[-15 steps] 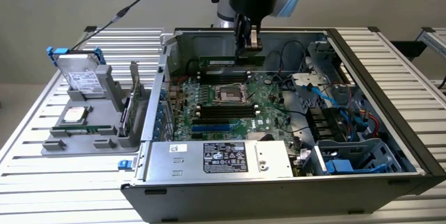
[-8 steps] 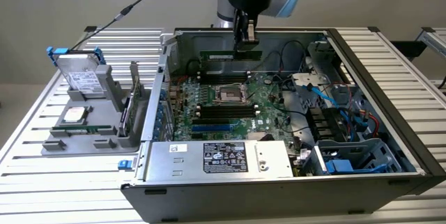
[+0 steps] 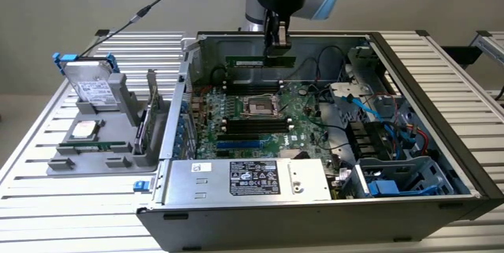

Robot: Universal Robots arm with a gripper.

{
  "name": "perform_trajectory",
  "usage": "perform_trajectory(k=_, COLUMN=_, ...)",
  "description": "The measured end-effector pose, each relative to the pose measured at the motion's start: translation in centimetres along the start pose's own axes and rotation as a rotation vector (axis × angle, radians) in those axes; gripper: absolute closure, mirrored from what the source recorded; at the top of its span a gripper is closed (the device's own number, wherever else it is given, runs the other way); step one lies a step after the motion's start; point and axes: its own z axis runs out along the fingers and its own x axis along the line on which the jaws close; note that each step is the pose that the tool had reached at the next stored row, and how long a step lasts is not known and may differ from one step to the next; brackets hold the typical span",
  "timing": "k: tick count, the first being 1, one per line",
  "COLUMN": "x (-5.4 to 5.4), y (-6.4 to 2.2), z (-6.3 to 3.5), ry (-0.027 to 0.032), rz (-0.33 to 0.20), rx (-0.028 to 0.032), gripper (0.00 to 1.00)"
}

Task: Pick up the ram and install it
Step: 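Pick up the ram and move it above insertion slot, then insert the ram into the slot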

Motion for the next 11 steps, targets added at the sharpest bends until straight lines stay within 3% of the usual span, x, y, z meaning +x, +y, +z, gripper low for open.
perform_trajectory(k=11, x=-0.01, y=0.0, z=0.01, ry=-0.0002, rz=0.003, rx=0.0002, gripper=0.87)
